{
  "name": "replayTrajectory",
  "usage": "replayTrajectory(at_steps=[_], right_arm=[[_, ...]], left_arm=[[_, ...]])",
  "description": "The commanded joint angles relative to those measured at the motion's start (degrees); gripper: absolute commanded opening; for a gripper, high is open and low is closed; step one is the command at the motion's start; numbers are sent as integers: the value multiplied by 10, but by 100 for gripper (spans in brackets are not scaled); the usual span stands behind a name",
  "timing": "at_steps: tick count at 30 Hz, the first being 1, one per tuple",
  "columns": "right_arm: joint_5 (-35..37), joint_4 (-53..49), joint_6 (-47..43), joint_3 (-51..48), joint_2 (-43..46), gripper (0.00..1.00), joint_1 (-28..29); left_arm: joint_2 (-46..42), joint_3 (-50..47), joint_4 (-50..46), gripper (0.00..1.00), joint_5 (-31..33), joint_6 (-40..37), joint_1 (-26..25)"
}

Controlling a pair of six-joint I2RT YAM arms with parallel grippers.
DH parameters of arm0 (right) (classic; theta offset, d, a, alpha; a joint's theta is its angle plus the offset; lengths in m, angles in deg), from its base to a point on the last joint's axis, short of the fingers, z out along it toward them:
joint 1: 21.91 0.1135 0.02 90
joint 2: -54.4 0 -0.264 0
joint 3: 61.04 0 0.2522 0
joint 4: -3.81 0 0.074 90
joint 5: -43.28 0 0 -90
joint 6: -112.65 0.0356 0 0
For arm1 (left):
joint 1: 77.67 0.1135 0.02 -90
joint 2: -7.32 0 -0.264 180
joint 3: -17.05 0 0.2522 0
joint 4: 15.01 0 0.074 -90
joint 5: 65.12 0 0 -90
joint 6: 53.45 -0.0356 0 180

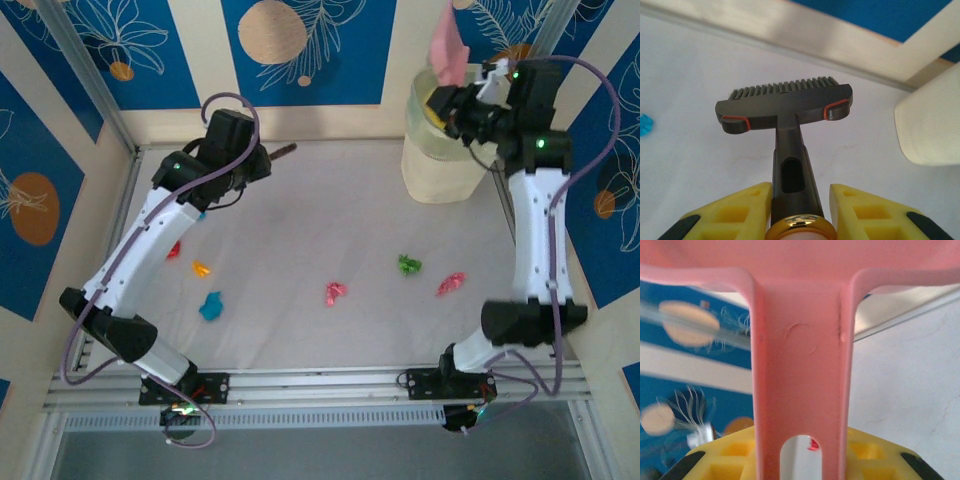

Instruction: Sweep away the paper scraps from the table

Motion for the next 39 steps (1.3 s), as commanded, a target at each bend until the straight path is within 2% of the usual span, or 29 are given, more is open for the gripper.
replayTrajectory(at_steps=[1,6,11,15,18,23,28,33,39], right_arm=[[112,83,-155,-114,77,0,56],[187,125,-252,-251,134,0,159],[243,90,-314,-315,113,0,240],[234,75,-324,-347,72,0,305],[258,40,-357,-338,16,0,375],[351,-10,-406,-300,-94,0,478],[360,-23,-413,-251,-184,0,523],[397,-75,-418,-184,-264,0,550],[413,-81,-419,-175,-300,0,576]], left_arm=[[-15,27,6,0,83,-53,10],[-14,37,-8,0,106,-55,48],[-4,37,-29,0,117,-38,91],[-4,10,-37,0,122,-35,136],[3,-2,-65,0,105,-19,173],[7,-42,-74,0,61,-3,213],[9,-76,-70,0,-2,9,252],[8,-106,-56,0,-33,8,265],[30,-102,-52,0,-57,-6,278]])
